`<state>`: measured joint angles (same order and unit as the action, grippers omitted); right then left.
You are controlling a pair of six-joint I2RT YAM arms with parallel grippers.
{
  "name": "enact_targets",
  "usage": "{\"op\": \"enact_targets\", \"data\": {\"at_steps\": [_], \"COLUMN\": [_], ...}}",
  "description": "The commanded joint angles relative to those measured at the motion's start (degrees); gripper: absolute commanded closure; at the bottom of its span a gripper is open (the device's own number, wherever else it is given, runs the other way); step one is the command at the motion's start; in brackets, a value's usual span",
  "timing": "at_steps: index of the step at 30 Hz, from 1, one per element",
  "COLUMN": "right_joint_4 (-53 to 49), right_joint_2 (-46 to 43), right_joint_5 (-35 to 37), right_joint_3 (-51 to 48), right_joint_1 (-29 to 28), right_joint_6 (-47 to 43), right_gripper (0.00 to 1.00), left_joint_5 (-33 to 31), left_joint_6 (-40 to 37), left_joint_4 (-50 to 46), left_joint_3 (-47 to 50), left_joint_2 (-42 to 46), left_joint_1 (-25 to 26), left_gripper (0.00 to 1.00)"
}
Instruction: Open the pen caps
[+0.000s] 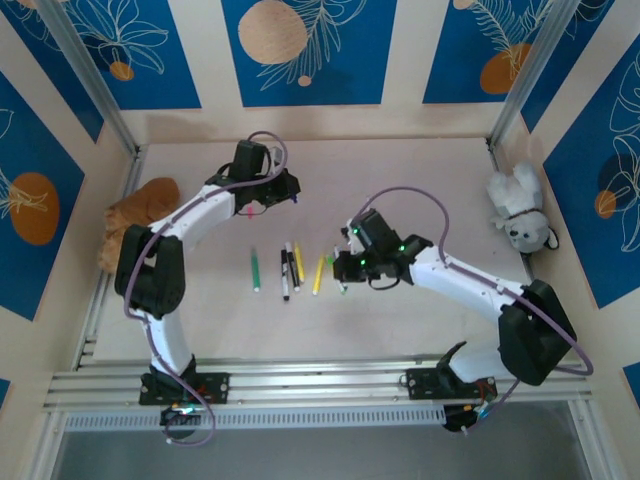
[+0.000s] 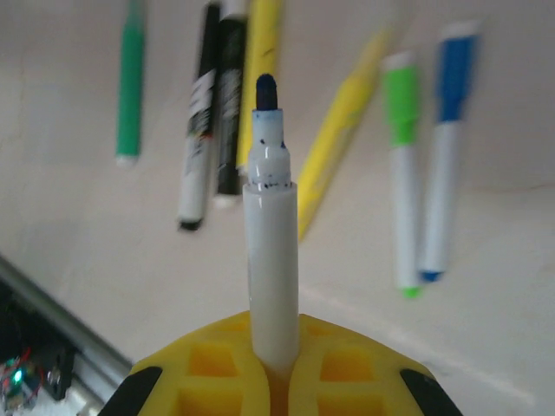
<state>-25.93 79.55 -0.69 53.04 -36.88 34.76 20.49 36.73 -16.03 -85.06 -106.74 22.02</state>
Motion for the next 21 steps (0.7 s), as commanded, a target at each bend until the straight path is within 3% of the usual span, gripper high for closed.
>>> {"op": "enact_targets", "data": {"at_steps": [1, 4, 9, 21], "right_joint_4": [-5.33, -9.00, -12.28, -20.59], "right_joint_2": [4.79, 9.89, 17.98, 38.56], "right_joint_5": [2.11, 7.17, 9.53, 17.41], "right_joint_3": [5.49, 11.50, 20.48, 39.49], "right_joint_1": [5.02, 8.37, 13.76, 18.13], "right_joint_6": [-4.31, -7.02, -9.85, -14.42], "right_gripper": [1.00, 1.00, 1.00, 1.00], "left_joint_5": [-8.14, -10.23, -14.61, -11.79], "left_joint_6": [-10.50, -14.34, -17.80, -16.69], "left_joint_4": [-13.26, -20.00, -28.01, -21.83], "left_joint_3": [-6.25, -10.12, -15.18, -8.55], "left_joint_2": [-2.37, -4.47, -7.75, -6.52], "left_joint_1": [-0.58, -2.50, -5.28, -7.24], "left_gripper": [1.00, 1.00, 1.00, 1.00]}}
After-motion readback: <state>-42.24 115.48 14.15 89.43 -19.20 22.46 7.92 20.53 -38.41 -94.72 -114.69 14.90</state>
